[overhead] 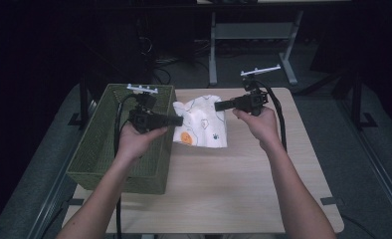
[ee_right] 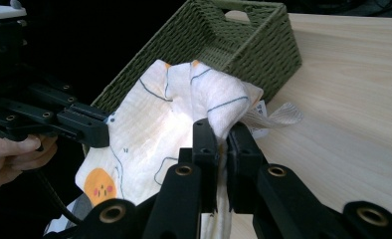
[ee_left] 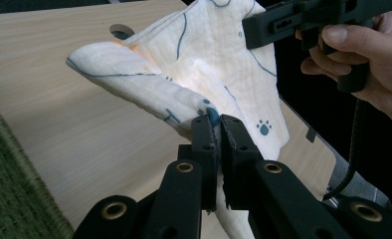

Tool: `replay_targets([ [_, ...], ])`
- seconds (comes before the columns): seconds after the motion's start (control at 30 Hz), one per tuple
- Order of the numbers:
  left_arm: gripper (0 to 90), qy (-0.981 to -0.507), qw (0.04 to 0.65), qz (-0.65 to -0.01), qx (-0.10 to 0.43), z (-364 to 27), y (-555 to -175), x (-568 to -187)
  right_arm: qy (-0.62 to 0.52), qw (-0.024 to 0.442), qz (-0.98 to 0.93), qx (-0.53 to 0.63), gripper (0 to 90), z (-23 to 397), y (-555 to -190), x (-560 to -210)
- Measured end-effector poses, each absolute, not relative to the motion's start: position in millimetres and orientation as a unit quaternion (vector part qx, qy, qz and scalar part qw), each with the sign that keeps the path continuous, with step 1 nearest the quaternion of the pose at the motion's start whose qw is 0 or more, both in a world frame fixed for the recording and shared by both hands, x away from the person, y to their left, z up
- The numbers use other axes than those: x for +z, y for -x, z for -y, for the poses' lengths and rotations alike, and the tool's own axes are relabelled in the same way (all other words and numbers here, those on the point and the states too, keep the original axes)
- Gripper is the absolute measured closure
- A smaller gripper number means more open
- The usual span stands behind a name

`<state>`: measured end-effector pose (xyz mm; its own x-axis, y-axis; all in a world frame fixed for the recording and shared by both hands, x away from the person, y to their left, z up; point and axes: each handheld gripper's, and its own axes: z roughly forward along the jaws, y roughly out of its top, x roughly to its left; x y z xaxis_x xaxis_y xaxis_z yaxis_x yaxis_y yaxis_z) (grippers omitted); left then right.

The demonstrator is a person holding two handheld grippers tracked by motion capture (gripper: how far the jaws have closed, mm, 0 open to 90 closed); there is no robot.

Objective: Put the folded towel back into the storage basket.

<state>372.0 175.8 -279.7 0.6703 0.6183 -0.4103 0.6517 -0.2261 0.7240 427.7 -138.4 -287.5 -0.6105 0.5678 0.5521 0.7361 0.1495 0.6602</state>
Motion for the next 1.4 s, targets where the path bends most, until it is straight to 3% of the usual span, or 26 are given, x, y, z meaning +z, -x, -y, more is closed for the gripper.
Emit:
replay_targets([
  [1.4, 86.0, -0.774, 0.470, -0.425, -0.006, -265.9, -376.2, -258.9, 0.394, 0.098, 0.772, -0.490, 84.2, 44.2, -446.3, -260.7],
])
